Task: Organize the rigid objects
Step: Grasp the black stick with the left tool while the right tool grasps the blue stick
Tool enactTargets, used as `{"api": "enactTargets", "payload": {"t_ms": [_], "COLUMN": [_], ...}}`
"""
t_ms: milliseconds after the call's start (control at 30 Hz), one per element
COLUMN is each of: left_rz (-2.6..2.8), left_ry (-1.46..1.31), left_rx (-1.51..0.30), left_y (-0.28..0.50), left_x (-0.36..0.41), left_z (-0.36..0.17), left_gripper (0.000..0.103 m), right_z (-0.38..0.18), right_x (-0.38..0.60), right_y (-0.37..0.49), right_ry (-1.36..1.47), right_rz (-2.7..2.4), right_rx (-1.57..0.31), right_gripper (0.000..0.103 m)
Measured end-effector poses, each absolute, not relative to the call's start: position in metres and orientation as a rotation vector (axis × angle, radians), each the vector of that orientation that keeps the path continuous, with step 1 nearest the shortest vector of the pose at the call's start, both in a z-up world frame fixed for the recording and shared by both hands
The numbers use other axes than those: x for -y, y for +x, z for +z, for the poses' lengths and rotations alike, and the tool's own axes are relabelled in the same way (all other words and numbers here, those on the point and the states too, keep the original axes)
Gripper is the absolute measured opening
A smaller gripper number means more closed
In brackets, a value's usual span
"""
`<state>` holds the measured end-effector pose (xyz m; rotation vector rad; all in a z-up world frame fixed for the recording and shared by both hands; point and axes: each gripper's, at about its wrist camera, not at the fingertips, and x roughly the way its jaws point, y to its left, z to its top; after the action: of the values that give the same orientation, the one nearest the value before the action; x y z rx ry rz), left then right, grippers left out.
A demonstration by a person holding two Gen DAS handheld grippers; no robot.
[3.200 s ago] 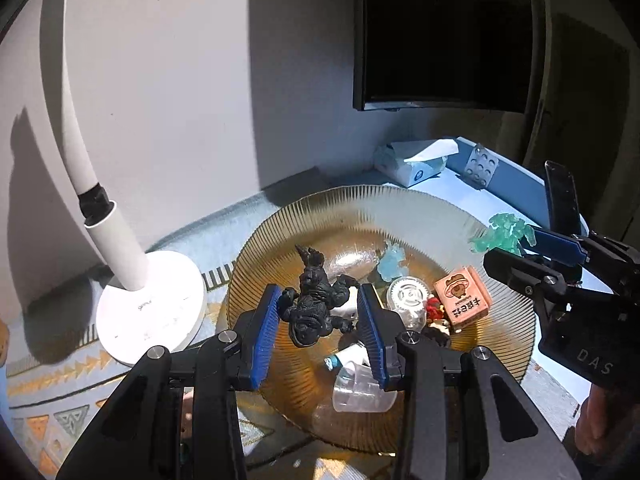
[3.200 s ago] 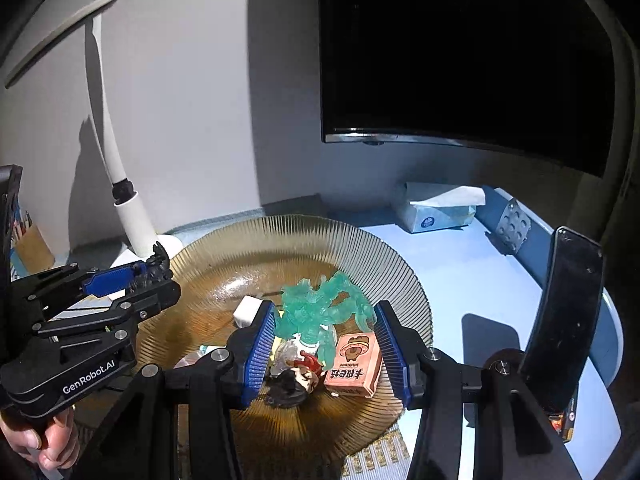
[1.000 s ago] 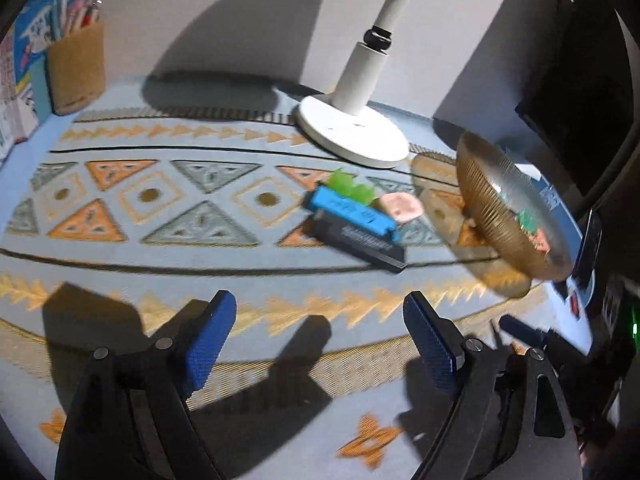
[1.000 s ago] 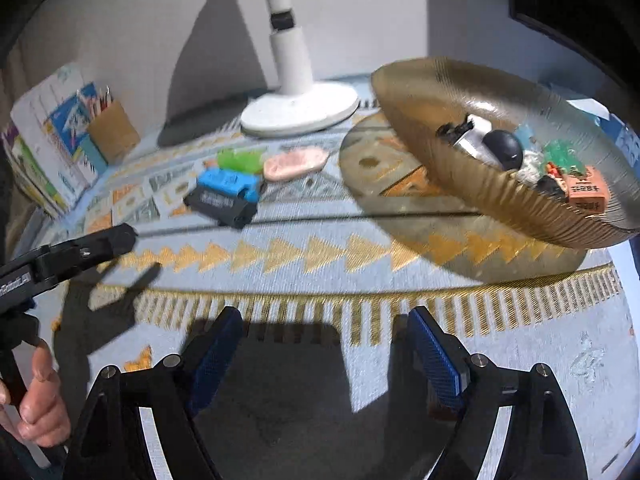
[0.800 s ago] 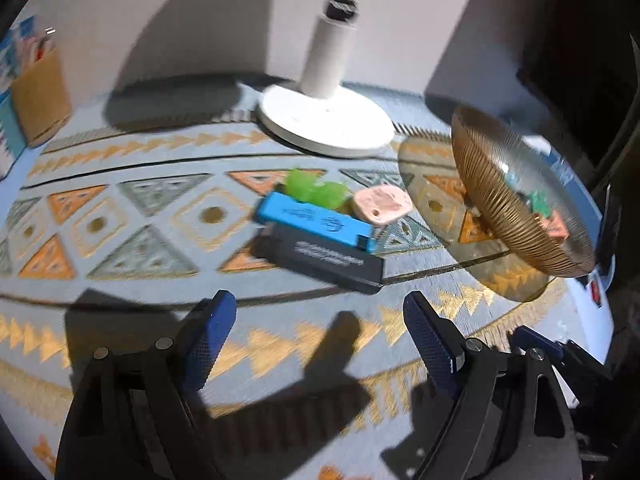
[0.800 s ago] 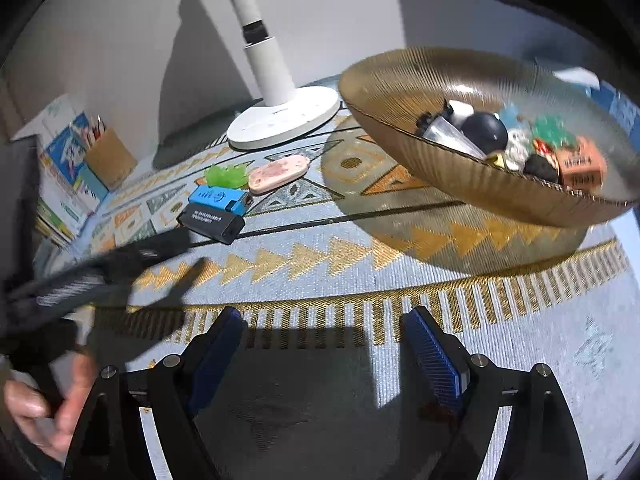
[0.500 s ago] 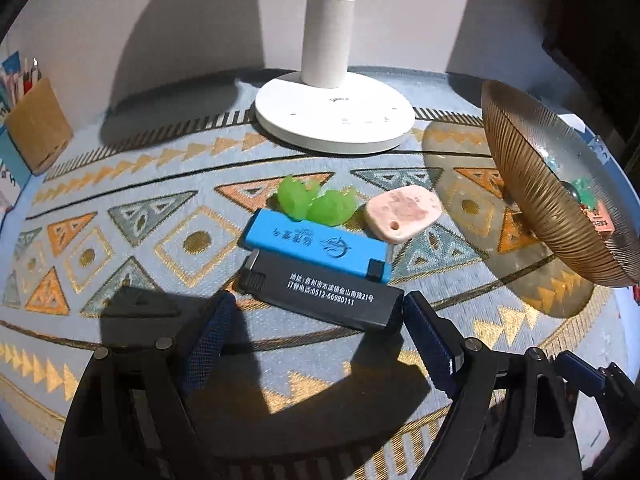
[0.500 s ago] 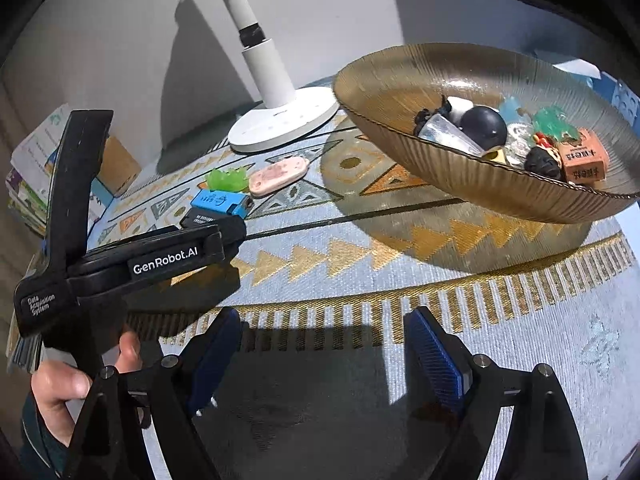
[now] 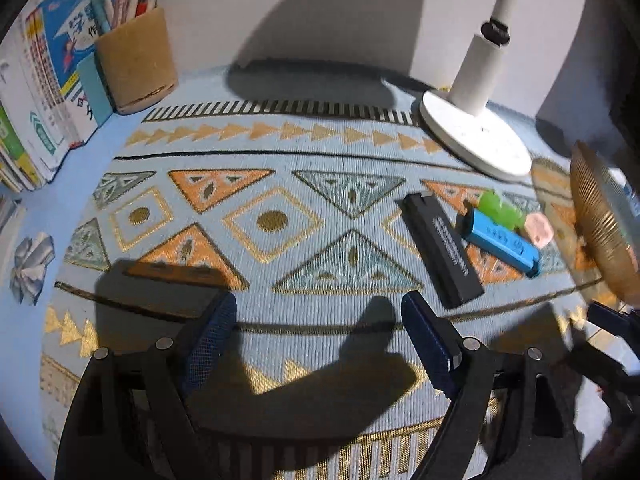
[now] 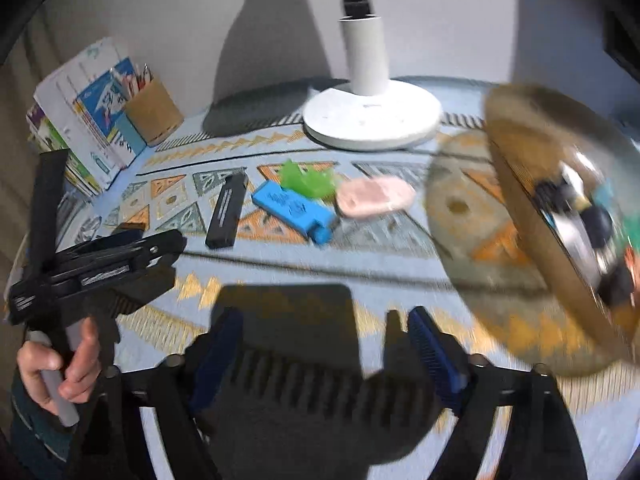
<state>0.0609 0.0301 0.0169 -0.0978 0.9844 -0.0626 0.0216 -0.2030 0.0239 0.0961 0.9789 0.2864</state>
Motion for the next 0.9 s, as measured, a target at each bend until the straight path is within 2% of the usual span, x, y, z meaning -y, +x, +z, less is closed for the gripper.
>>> {"api": "enactTargets", "payload": {"t_ms": [67,567,667,733,800,867,900], "left_rz": [-0.110,-0.212,-0.209,-0.204,-0.192,-0.191,-0.190], "left_ry": [-0.109,-0.028,-0.024,-0.017,-0.018,-0.031,-0.028], "left_rx": [-0.982,-0.978,-0.967,-0.960,-0.954,-0.954,-0.953], "left_y": [0.066,0.105,0.108,0.107,0.106,0.106,0.105], "left_x": [-0.023,0.046,0.043,0.042,0.040,0.039,0.039], "left_z": [0.018,0.015,0.014,0.014,0.014,0.015,0.016], "left_gripper": [0.083,0.081,0.077,0.068,0.065,0.062,0.055], "right_z": [0.018,0.005,0.006,0.007,0.007,0.008,0.008], "right_x": [0.194,0.154,0.148,0.146,0.146,0.147,0.147], "right_y": [0.039,0.084,0.089,0.087,0.085,0.080,0.076], "right_ry": [0.092,-0.146,-0.170,-0.170,-0.164,-0.157,-0.156], "right_rz": [0.307,0.313,0.331,0.348,0.365,0.374,0.374], "right_rx": [-0.996,-0.930,-0.911,-0.906,-0.907,-0.911,-0.911], "right_gripper": [0.063,0.060,0.054,0.047,0.033,0.028,0.027]}}
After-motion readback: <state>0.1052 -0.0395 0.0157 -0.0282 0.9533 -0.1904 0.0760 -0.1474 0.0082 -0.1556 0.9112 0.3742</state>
